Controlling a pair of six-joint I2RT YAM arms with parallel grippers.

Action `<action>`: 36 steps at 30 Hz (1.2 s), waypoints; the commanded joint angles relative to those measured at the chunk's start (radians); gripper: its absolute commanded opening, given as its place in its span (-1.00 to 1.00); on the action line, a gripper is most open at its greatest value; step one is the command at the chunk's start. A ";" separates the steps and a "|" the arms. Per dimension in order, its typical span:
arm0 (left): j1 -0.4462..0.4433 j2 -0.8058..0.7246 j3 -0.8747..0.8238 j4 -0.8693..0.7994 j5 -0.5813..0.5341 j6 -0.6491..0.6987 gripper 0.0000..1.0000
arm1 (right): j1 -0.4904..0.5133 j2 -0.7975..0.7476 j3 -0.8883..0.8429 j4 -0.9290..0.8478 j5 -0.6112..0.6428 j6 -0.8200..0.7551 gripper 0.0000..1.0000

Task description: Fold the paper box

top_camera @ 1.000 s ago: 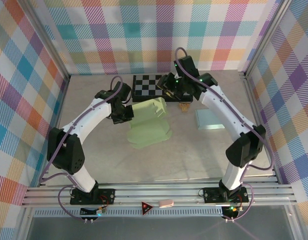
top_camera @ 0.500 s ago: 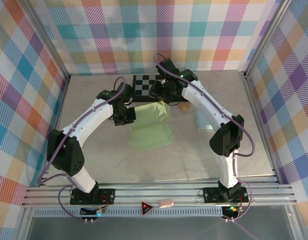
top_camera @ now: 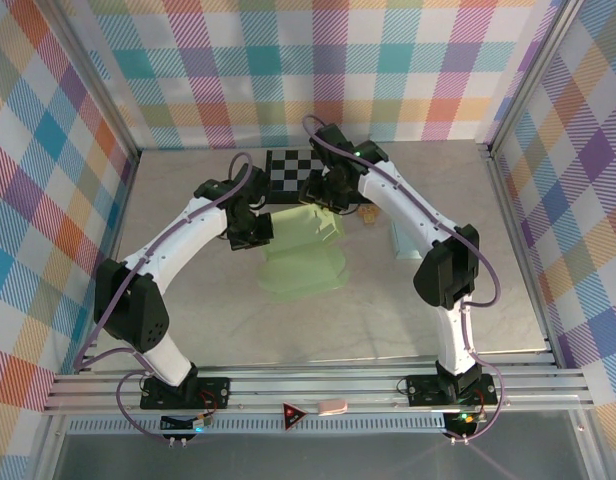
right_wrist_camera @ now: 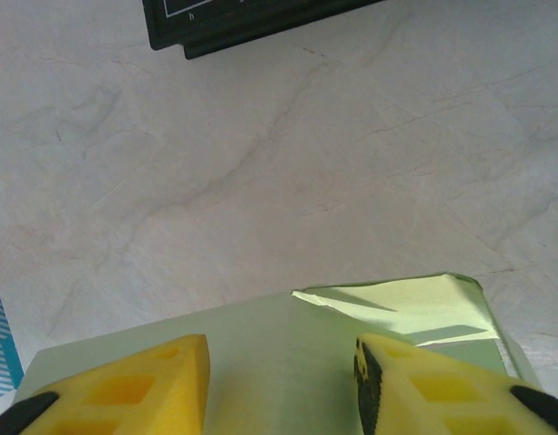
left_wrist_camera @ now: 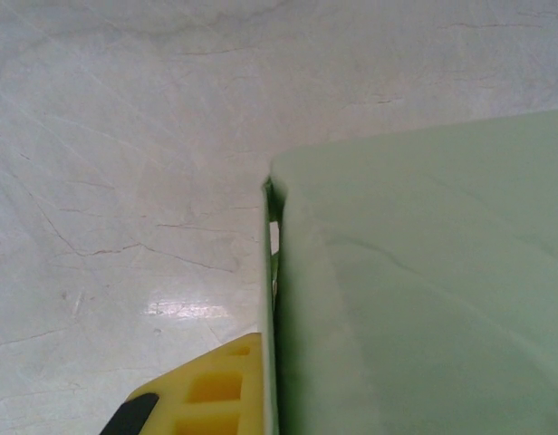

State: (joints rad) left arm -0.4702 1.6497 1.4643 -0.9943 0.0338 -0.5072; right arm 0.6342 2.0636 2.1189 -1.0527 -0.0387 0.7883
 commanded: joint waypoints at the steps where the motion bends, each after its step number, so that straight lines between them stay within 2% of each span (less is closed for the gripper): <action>1: -0.018 -0.010 0.028 -0.007 -0.017 -0.024 -1.00 | -0.001 -0.037 -0.020 0.026 -0.057 0.029 -0.12; 6: -0.034 -0.026 0.008 0.032 -0.034 -0.066 -1.00 | -0.026 -0.054 -0.035 0.067 -0.099 0.062 -0.35; 12: -0.058 -0.041 0.001 0.065 -0.047 -0.131 -1.00 | -0.063 -0.088 -0.084 0.126 -0.158 0.122 -0.81; 16: -0.072 -0.046 0.017 0.058 -0.064 -0.156 -1.00 | -0.077 -0.129 -0.126 0.181 -0.188 0.157 -0.90; 18: -0.077 -0.054 0.020 0.056 -0.070 -0.169 -1.00 | -0.083 -0.143 -0.123 0.186 -0.190 0.155 -0.89; 19: -0.079 -0.056 0.021 0.053 -0.075 -0.174 -1.00 | -0.086 -0.151 -0.123 0.187 -0.191 0.151 -0.78; 21: -0.082 -0.062 0.024 0.043 -0.089 -0.175 -1.00 | -0.089 -0.169 -0.118 0.171 -0.180 0.127 -0.36; 23: -0.082 -0.064 0.035 0.030 -0.104 -0.175 -1.00 | -0.091 -0.195 -0.123 0.146 -0.151 0.103 -0.17; 25: -0.082 -0.065 0.039 0.021 -0.115 -0.172 -1.00 | -0.091 -0.233 -0.139 0.134 -0.114 0.076 -0.09; 30: -0.081 -0.046 0.073 -0.003 -0.135 -0.156 -1.00 | -0.089 -0.342 -0.257 0.152 -0.070 0.043 -0.15; 33: -0.079 -0.026 0.103 -0.022 -0.133 -0.144 -1.00 | -0.091 -0.389 -0.403 0.265 -0.131 0.029 -0.39; 36: -0.075 -0.017 0.118 -0.033 -0.121 -0.130 -1.00 | -0.091 -0.371 -0.445 0.283 -0.177 0.043 -0.55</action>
State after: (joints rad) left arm -0.5430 1.6207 1.5440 -0.9768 -0.0818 -0.6601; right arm 0.5488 1.6615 1.7149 -0.8299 -0.1665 0.8440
